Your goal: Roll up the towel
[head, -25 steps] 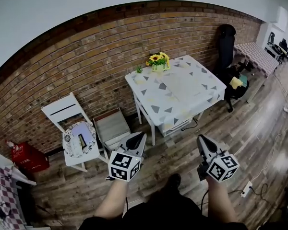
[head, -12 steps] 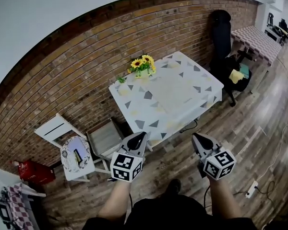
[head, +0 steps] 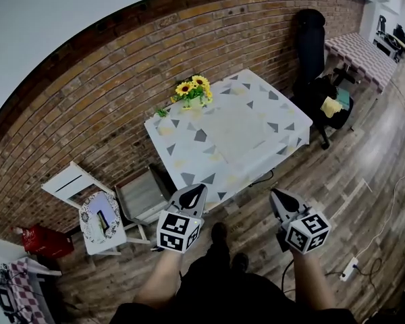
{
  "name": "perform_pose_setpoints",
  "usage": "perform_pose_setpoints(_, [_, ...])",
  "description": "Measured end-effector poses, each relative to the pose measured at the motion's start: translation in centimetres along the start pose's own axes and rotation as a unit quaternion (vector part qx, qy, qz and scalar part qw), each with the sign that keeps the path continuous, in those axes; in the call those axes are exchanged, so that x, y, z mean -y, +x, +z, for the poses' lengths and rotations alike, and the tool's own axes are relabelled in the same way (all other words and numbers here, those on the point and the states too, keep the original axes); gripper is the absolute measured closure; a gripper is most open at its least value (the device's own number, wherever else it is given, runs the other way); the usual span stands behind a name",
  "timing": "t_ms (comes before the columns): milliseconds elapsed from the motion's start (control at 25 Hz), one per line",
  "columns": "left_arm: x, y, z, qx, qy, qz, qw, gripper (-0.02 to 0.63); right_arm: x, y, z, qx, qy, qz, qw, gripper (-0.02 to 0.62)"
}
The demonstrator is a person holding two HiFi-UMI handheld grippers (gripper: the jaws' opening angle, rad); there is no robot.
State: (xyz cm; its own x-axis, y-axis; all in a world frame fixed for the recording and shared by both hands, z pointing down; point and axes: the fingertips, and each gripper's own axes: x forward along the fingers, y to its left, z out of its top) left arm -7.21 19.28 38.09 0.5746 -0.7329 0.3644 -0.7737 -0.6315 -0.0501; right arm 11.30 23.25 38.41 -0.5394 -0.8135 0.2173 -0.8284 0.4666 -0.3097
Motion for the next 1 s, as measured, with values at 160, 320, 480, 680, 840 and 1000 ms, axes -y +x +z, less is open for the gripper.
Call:
perform_pose_setpoints(160, [-1.2, 2.2, -0.2, -0.003, 0.004, -0.004, 1.0000, 0.588, 0.7, 1.8, 0.2, -0.010, -0.007, 0.002, 1.000, 0.581])
perform_pose_setpoints(320, [-2.9, 5.1, -0.5, -0.007, 0.009, -0.012, 0.9999, 0.586, 1.8, 4.8, 0.4, -0.026, -0.018, 0.002, 1.000, 0.581])
perform_pose_setpoints(480, [-5.7, 8.5, -0.9, -0.014, 0.001, -0.019, 0.9997, 0.587, 3.5, 9.1, 0.8, -0.048, -0.030, -0.004, 0.998, 0.578])
perform_pose_setpoints(680, [-9.8, 12.3, -2.0, -0.026, -0.015, -0.031, 0.9991, 0.586, 4.2, 15.8, 0.7, -0.089, -0.049, 0.002, 0.995, 0.558])
perform_pose_setpoints(840, [-12.8, 15.0, -2.5, -0.028, -0.024, -0.042, 0.9985, 0.586, 4.3, 20.5, 0.2, -0.124, -0.070, 0.005, 0.990, 0.545])
perform_pose_setpoints(1000, [-14.2, 16.9, -3.3, -0.045, -0.024, -0.060, 0.9969, 0.586, 4.4, 22.8, -1.0, -0.152, -0.083, 0.001, 0.985, 0.532])
